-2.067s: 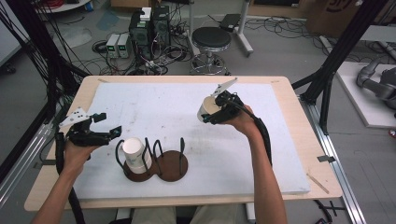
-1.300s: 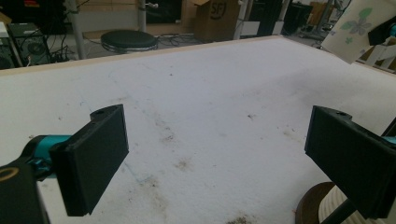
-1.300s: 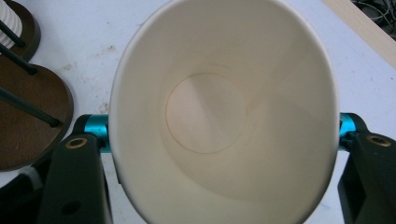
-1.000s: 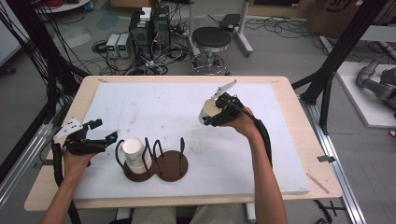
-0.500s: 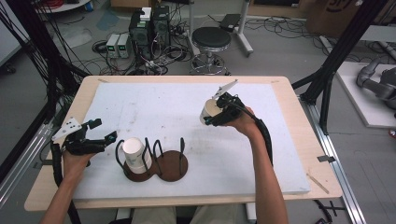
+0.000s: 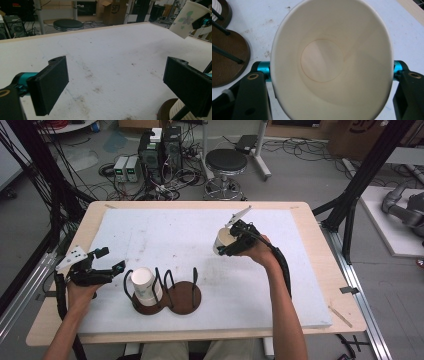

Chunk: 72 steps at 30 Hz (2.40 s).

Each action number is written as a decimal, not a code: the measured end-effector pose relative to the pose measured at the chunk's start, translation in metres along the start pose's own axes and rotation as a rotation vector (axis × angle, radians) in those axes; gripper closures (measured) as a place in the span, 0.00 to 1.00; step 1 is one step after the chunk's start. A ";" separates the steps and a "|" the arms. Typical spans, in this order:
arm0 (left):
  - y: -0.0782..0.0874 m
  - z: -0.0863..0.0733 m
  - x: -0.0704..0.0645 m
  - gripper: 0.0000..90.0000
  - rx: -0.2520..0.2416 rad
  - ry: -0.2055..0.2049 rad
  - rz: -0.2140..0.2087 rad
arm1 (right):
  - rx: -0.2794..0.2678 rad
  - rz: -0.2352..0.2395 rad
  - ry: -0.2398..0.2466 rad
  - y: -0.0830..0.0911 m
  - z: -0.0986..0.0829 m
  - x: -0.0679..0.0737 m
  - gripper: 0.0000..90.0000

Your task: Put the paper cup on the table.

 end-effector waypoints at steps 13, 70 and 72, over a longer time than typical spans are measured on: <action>0.000 0.000 0.000 0.07 0.002 0.002 0.002 | 0.077 0.014 0.014 -0.010 0.000 0.002 0.34; 0.000 -0.007 0.001 0.07 -0.010 -0.010 0.038 | 0.281 0.003 0.076 -0.057 0.000 0.010 0.32; 0.000 -0.007 0.001 0.07 -0.007 -0.012 0.037 | 0.280 0.002 0.078 -0.057 0.000 0.010 0.31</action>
Point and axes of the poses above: each handheld gripper's, and its own axes: y roughly backward along the jaws, z roughly out of its top, x roughly to its left, the point moved 6 cm from there along -y, roughly forward along the jaws, and after that the axes turned 11 degrees about x, right-handed, at the moved point
